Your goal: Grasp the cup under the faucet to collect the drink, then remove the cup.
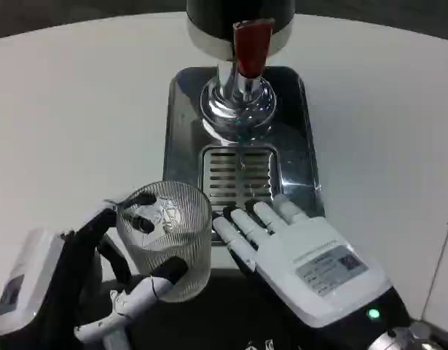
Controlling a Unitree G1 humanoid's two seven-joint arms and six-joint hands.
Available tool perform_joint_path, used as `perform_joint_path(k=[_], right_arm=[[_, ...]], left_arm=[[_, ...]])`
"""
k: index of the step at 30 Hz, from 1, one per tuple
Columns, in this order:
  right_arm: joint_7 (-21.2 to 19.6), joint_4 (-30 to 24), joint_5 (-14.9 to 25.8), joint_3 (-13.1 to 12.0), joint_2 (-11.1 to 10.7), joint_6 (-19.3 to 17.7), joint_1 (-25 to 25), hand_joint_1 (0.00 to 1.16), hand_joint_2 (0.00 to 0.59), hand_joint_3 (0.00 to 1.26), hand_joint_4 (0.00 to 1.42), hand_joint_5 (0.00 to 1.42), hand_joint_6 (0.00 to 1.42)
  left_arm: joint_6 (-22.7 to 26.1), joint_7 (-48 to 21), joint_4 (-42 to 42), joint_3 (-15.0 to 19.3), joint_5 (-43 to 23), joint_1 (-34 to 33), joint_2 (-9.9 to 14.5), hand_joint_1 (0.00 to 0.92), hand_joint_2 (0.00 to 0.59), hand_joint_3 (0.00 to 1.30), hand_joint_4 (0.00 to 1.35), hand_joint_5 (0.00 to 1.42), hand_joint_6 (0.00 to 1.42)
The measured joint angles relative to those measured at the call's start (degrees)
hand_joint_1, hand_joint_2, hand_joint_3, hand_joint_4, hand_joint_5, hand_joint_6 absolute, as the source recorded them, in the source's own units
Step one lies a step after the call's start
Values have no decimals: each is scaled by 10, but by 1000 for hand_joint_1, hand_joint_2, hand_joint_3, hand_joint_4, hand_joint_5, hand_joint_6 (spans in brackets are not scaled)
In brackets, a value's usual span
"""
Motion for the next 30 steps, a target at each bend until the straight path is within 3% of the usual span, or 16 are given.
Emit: perform_joint_path(k=[19,30], right_arm=[[6,0,-2,0,9,-3,2,641,279,0,0,0,0],[16,-12,-15,-21,23,-2,21,641,279,0,0,0,0]], left_arm=[[0,-1,0,3,0,0,0,498,267,942,1127,925,1294],[-3,2,62,-10,6,-67,-5,498,267,942,1127,925,1294]])
